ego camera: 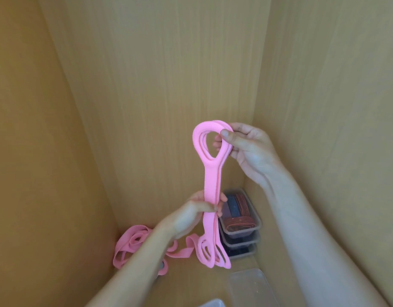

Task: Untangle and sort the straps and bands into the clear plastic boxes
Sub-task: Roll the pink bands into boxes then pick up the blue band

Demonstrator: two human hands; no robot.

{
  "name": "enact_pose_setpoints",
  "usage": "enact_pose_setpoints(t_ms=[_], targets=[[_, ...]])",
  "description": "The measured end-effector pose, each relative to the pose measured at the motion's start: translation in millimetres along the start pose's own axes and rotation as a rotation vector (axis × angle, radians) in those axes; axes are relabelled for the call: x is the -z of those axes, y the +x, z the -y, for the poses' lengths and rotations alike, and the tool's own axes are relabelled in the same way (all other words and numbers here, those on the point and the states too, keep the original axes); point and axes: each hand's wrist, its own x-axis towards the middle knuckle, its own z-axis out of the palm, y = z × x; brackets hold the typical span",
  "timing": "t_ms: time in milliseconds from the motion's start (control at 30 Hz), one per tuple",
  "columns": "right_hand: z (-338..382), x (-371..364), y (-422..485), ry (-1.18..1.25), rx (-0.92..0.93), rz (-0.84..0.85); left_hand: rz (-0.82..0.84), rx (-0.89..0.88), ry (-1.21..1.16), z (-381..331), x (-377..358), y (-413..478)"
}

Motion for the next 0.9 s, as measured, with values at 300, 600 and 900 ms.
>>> enact_pose_setpoints(t_ms=[300, 600, 900], targets=[[-7, -4, 9, -0.029, -0.008, 0.008, -0.031, 0.120, 0.030, 13, 12, -8], [-5, -7, 11, -0.067, 0.044, 0.061, -0.231, 0.188, -0.152, 4, 22, -5], [-22, -10, -43, -0.309, 0.157, 0.070, -0.454, 0.099, -0.213, -30, 37, 6]])
